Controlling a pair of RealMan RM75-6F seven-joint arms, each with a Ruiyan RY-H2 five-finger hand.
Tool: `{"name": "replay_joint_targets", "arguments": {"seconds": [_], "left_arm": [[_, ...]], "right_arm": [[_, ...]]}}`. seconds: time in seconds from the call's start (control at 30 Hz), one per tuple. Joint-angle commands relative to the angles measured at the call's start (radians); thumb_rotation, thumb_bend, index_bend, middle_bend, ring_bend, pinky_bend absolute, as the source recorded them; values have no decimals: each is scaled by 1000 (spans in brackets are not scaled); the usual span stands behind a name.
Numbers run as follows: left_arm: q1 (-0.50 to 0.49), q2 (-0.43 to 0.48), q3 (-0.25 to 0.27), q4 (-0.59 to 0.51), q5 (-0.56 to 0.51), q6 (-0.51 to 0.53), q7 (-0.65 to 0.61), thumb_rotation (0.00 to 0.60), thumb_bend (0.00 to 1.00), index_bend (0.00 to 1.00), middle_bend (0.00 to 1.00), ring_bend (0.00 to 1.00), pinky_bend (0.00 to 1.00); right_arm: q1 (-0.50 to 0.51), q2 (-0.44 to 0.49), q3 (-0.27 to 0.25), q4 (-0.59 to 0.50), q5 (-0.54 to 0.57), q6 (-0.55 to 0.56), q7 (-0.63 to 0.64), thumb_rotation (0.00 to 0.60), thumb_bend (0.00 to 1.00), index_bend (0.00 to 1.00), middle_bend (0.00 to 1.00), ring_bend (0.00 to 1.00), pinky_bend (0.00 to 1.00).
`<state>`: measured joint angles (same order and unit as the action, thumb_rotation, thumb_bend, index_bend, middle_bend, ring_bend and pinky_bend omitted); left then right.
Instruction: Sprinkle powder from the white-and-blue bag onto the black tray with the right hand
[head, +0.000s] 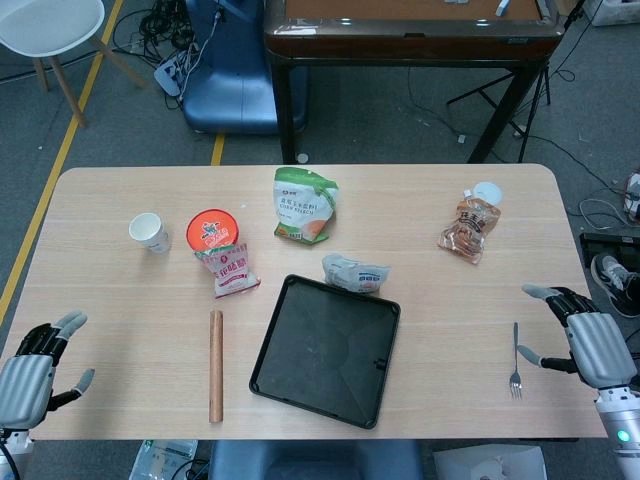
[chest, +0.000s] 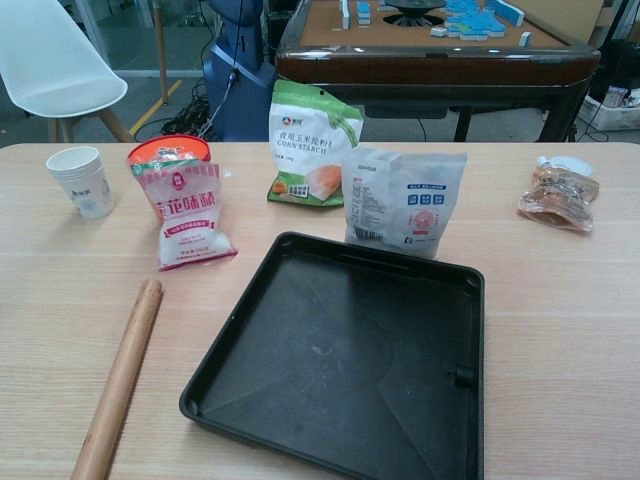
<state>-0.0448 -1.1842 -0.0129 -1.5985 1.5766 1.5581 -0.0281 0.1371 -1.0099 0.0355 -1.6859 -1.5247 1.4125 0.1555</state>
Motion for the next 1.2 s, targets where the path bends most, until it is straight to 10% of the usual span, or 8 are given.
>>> {"name": "replay_joint_targets", "arguments": {"seconds": [0.03, 0.6, 1.2], "left_arm": [[-4, -4, -1, 5, -3, -6, -3, 600, 270, 162, 145, 193, 107], [2, 4, -4, 6, -11, 3, -6, 600, 270, 162, 145, 193, 108], [6, 4, -5, -5, -21, 2, 14, 600, 270, 162, 145, 193, 107]], "right_arm": [[8, -5, 5, -3, 8, -14, -9, 600, 116, 220, 280, 196, 242], [255, -146, 110, 31, 134, -337, -63, 600, 108, 213, 277, 191, 242], [443, -399, 166, 338, 238, -555, 69, 600, 73, 204, 276, 188, 242]]}}
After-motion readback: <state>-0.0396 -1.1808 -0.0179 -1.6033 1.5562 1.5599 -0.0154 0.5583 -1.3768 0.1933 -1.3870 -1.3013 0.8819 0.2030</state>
